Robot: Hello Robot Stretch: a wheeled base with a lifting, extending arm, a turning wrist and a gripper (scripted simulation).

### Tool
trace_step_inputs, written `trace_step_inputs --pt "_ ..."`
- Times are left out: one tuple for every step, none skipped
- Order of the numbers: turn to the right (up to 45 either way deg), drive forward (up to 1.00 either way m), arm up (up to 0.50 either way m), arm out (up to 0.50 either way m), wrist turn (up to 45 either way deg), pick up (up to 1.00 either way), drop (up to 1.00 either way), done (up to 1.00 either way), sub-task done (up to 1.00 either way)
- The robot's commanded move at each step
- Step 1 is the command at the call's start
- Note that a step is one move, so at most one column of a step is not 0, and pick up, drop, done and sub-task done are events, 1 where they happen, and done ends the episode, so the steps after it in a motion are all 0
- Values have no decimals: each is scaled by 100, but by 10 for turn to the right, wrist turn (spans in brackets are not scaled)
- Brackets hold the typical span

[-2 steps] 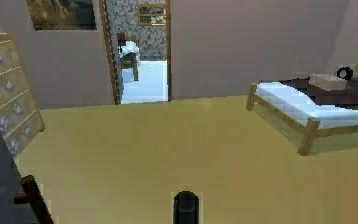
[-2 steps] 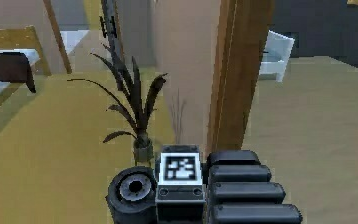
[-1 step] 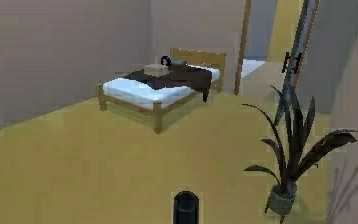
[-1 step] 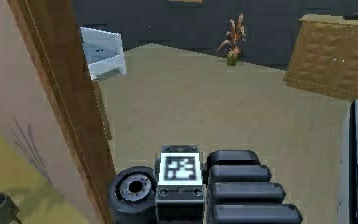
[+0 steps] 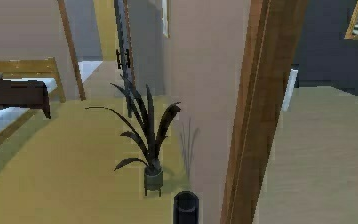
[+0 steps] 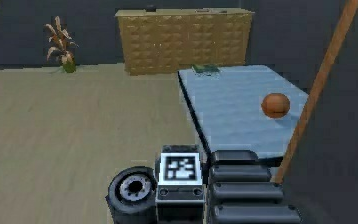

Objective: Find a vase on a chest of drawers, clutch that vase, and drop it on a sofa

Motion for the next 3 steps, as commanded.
trace_step_inputs --pt "90 0 0 0 0 0 0 0 0" --pt "0 10 0 0 0 0 0 0 0" --pt "-450 0 0 0 0 0 0 0 0"
